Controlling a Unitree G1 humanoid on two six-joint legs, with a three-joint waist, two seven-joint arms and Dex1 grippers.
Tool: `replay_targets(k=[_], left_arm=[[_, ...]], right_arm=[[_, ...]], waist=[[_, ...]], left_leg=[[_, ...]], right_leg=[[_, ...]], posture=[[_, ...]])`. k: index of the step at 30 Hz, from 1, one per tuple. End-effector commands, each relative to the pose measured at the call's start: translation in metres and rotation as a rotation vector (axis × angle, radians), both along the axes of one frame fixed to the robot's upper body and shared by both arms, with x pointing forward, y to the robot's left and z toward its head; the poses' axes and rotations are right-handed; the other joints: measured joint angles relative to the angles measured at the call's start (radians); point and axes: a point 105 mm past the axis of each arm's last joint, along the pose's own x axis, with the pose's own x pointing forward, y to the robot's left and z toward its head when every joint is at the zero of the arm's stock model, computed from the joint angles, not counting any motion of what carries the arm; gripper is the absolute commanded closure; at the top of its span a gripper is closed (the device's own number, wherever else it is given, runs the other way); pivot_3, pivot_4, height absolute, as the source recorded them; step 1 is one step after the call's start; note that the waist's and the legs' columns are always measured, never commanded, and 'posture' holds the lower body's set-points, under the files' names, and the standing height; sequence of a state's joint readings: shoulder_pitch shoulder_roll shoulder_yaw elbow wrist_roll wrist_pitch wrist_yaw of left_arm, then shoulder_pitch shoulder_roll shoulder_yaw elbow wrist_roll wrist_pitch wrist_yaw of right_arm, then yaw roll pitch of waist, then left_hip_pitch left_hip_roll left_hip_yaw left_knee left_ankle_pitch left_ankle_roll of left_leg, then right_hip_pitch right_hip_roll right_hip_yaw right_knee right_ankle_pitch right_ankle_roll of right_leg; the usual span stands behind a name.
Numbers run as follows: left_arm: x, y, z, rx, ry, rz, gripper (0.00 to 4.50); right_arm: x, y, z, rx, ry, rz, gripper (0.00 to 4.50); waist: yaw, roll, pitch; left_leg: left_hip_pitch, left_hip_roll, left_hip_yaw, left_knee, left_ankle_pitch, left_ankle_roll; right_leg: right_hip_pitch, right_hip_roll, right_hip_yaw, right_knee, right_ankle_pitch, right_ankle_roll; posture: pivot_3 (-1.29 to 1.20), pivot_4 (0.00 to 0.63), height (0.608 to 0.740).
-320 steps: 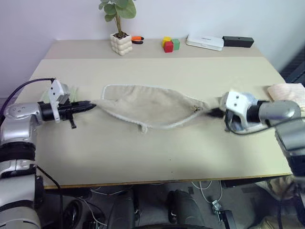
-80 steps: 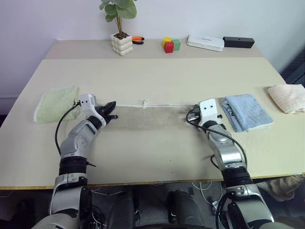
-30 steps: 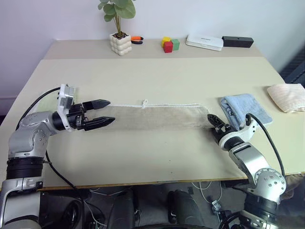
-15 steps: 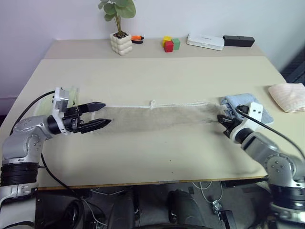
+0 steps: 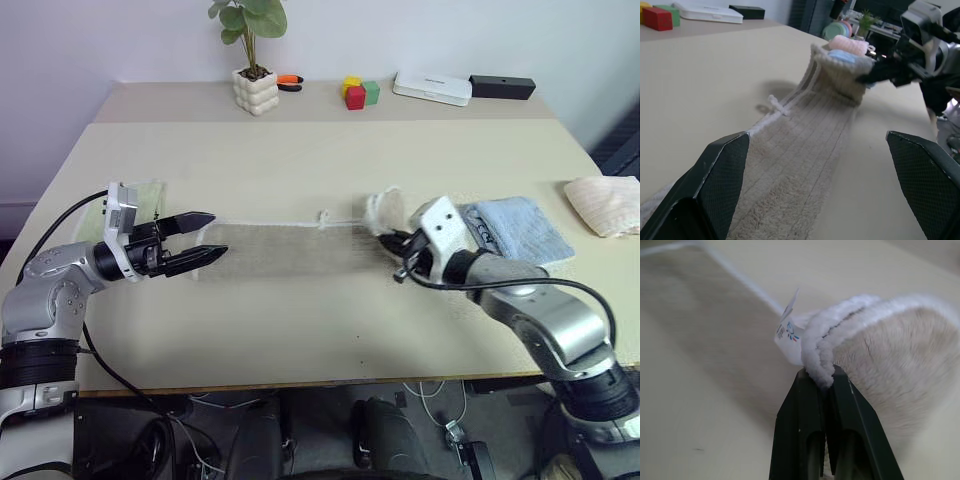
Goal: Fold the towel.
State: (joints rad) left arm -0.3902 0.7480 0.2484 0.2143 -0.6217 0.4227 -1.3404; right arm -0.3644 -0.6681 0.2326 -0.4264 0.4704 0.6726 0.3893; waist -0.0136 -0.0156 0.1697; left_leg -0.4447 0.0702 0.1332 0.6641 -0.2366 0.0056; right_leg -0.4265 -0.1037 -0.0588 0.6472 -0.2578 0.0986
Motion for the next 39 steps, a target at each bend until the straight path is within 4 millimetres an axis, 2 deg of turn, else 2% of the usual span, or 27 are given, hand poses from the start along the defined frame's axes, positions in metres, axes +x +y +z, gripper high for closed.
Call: replay_targets(k=[1, 10, 18, 21, 24, 29, 31, 33, 35, 37, 39], left_arm=[[-0.004, 0.000, 0.009, -0.002, -0.050, 0.003, 0.00], [-0.012, 0.001, 0.006, -0.004, -0.047, 0.028, 0.00], [-0.014, 0.000, 0.006, -0.004, -0.049, 0.040, 0.00], [-0.014, -0.001, 0.005, -0.005, -0.048, 0.040, 0.00], [-0.013, -0.002, 0.005, -0.007, -0.048, 0.039, 0.00], [-0.011, -0.003, 0.006, -0.005, -0.047, 0.036, 0.00], [-0.010, -0.004, 0.006, -0.005, -0.046, 0.032, 0.00], [-0.009, -0.005, 0.007, -0.011, -0.046, 0.029, 0.00], [-0.009, -0.005, 0.007, -0.010, -0.046, 0.029, 0.00], [-0.008, -0.006, 0.006, -0.008, -0.047, 0.029, 0.00], [-0.007, -0.008, 0.007, -0.012, -0.048, 0.025, 0.00]], right_arm=[[0.002, 0.011, 0.006, -0.007, -0.032, 0.044, 4.43], [0.006, 0.045, -0.013, -0.025, 0.017, 0.133, 4.43], [0.006, 0.065, -0.027, -0.066, 0.014, 0.140, 4.43], [0.007, 0.070, -0.030, -0.031, 0.050, 0.128, 4.43], [0.008, 0.073, -0.033, -0.034, 0.056, 0.116, 3.62], [0.009, 0.073, -0.029, -0.008, 0.049, 0.110, 1.08], [-0.002, 0.079, -0.012, 0.072, 0.037, 0.183, 0.04], [-0.011, 0.078, 0.017, 0.213, -0.003, 0.236, 0.04], [-0.007, 0.069, 0.036, 0.305, -0.033, 0.216, 0.04], [0.004, 0.058, 0.045, 0.340, -0.053, 0.165, 0.04], [0.020, 0.045, 0.044, 0.298, -0.096, 0.087, 0.04]], waist=[[0.000, 0.000, 0.000], [0.000, 0.000, 0.000], [-0.002, 0.000, 0.000], [-0.002, 0.000, 0.000], [-0.002, 0.000, 0.000], [-0.002, 0.000, 0.000], [-0.001, 0.000, 0.000], [0.000, 0.000, 0.000], [-0.001, 0.000, 0.000], [-0.001, 0.000, 0.000], [0.000, 0.000, 0.000]], left_leg=[[0.000, 0.000, 0.000, 0.000, 0.000, 0.000], [0.000, 0.000, 0.001, 0.000, 0.000, 0.000], [0.000, 0.000, 0.001, 0.000, 0.000, 0.000], [0.000, 0.000, 0.001, 0.000, 0.000, -0.001], [0.000, 0.000, 0.001, 0.000, 0.000, -0.001], [0.000, 0.000, 0.001, 0.000, 0.000, -0.001], [0.000, 0.000, 0.002, 0.000, 0.000, -0.001], [0.000, 0.000, 0.001, 0.000, 0.000, -0.001], [-0.001, 0.000, 0.001, 0.000, 0.000, -0.001], [0.000, 0.000, 0.001, 0.000, 0.000, -0.001], [0.000, 0.000, 0.001, 0.000, 0.000, -0.001]], right_leg=[[0.000, 0.000, 0.000, 0.000, 0.000, 0.000], [0.000, 0.000, -0.001, 0.000, 0.001, 0.001], [0.000, 0.000, -0.001, 0.000, 0.001, 0.001], [0.000, 0.000, -0.001, 0.001, 0.001, 0.001], [0.000, 0.000, -0.001, 0.001, 0.001, 0.001], [0.000, 0.000, -0.001, 0.001, 0.001, 0.001], [0.000, 0.000, -0.001, 0.001, 0.001, 0.001], [0.000, 0.000, -0.001, 0.000, 0.001, 0.001], [0.000, 0.000, -0.001, 0.000, 0.001, 0.001], [0.000, 0.000, -0.001, 0.001, 0.001, 0.001], [0.000, 0.000, -0.001, 0.000, 0.001, 0.001]], posture=[[0.00, 0.150, 0.735], [0.00, 0.150, 0.735], [0.00, 0.150, 0.735], [0.00, 0.150, 0.735], [0.00, 0.150, 0.735], [0.00, 0.150, 0.735], [0.00, 0.150, 0.735], [0.00, 0.150, 0.735], [0.00, 0.150, 0.735], [0.00, 0.150, 0.735], [0.00, 0.150, 0.735]])
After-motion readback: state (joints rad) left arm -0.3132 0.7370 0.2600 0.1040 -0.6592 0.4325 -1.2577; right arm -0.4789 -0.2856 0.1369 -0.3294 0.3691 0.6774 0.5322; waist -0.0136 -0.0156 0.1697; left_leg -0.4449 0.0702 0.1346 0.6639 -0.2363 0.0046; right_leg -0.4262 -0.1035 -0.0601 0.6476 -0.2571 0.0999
